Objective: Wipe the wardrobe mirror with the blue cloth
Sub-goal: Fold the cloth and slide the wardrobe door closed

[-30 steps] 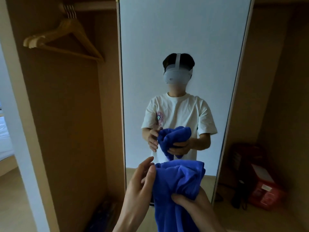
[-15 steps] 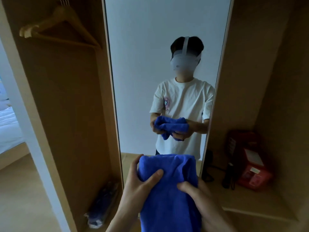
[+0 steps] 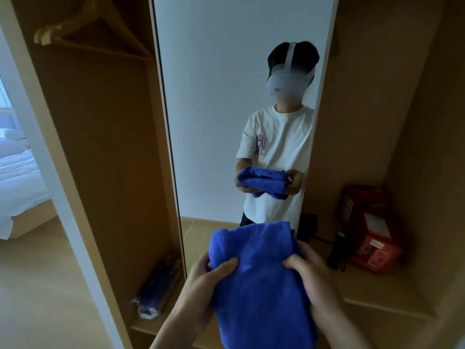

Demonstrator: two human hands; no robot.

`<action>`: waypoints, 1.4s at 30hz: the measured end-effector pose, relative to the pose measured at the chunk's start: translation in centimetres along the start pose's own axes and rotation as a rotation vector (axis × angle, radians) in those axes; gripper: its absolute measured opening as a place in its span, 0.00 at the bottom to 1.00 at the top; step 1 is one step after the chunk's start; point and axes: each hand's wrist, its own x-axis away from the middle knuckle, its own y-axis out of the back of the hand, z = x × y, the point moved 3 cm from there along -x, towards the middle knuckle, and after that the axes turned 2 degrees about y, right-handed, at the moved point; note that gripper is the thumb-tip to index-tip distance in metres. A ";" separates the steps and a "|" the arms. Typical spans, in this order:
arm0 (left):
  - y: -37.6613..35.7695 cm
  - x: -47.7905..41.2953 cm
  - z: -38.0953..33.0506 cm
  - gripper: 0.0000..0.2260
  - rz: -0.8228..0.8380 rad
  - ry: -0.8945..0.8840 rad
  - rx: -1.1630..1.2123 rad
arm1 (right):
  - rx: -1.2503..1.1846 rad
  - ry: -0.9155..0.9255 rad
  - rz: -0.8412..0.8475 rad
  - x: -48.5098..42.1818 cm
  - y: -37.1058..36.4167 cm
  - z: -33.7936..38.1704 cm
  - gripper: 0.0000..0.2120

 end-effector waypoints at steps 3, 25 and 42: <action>0.8 0.0 -0.3 0.13 -0.140 -0.134 -0.137 | 0.084 0.028 0.044 0.0 0.0 -0.4 0.19; 2.9 -3.8 -2.5 0.17 -0.042 -0.224 -0.396 | 0.638 0.140 -0.297 -10.7 0.2 -1.1 0.23; -1.4 -2.7 1.4 0.26 0.112 -0.084 -0.553 | 0.720 0.309 -0.250 -3.9 -0.5 -1.0 0.06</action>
